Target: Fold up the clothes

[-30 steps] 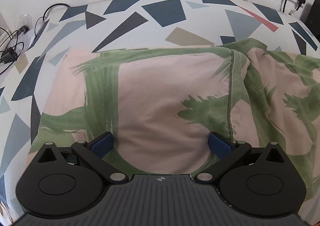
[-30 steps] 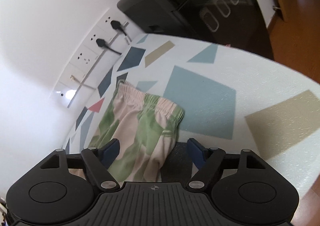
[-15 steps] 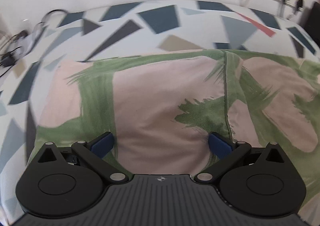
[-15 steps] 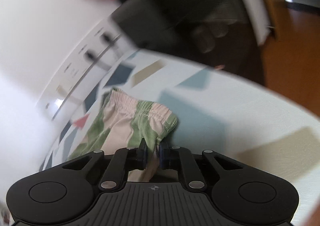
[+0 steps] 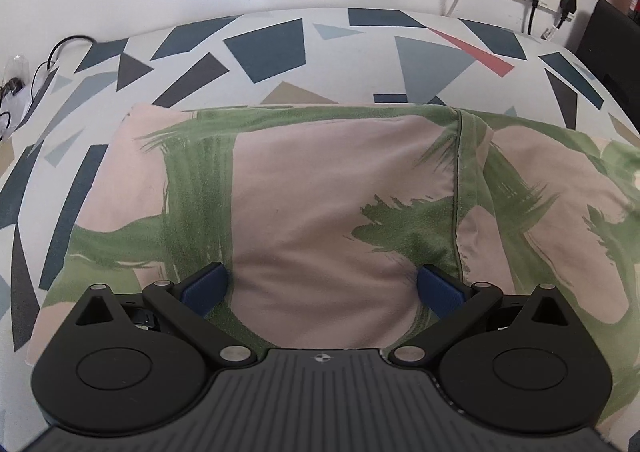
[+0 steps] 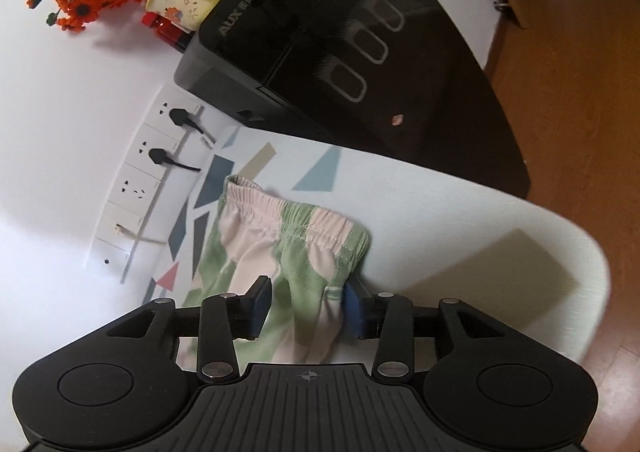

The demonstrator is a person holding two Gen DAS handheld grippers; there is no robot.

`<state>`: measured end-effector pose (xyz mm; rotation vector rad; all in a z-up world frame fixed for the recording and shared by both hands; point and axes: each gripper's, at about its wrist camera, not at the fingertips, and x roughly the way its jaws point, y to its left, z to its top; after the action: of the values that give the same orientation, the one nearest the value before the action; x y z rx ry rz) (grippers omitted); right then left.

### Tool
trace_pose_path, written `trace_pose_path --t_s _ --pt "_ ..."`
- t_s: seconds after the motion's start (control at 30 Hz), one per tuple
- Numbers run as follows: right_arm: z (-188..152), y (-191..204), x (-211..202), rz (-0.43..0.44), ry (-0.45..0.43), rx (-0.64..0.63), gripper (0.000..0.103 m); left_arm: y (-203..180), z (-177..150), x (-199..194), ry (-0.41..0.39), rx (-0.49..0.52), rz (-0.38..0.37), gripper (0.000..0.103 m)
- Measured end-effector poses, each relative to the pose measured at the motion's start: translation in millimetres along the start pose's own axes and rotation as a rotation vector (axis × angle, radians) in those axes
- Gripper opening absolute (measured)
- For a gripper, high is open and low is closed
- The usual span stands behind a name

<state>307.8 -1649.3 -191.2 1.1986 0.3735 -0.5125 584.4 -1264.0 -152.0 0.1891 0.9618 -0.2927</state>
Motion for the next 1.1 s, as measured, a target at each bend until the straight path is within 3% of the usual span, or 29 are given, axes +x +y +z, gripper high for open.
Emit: trace_pose_path --t_s 0.1,0.13,0.2,0.3,0.43,0.53,0.7,1.0,1.07,1.1 --pt "1 1 9 0.024 -0.009 0.033 0.037 0 1 0 -0.002 0.019 -0.008 0.103" --pt "2 0 11 0.03 -0.01 0.048 0.035 0 1 0 -0.002 0.024 -0.009 0.103" --pt "3 1 16 0.011 -0.001 0.06 0.018 0 2 0 -0.002 0.031 -0.01 0.103" --pt "2 10 14 -0.005 -0.013 0.008 0.014 0 2 1 -0.004 0.037 -0.014 0.103" --pt "1 28 3 0.01 -0.034 -0.097 0.016 0 0 1 -0.017 0.032 -0.018 0.103" --pt "3 35 3 -0.029 -0.028 -0.17 0.035 -1 2 1 -0.01 0.045 -0.013 0.103" --pt "9 27 8 -0.097 -0.042 -0.12 0.049 0 5 2 0.012 0.041 -0.019 0.103" --pt "12 32 29 -0.073 -0.076 -0.164 0.049 -4 6 1 0.015 0.067 0.001 0.103" --pt "11 35 34 -0.077 -0.059 -0.176 0.04 -2 6 2 0.017 0.056 -0.006 0.103" --pt "10 37 36 -0.077 -0.045 -0.182 0.03 -1 6 2 0.018 0.051 -0.009 0.103"
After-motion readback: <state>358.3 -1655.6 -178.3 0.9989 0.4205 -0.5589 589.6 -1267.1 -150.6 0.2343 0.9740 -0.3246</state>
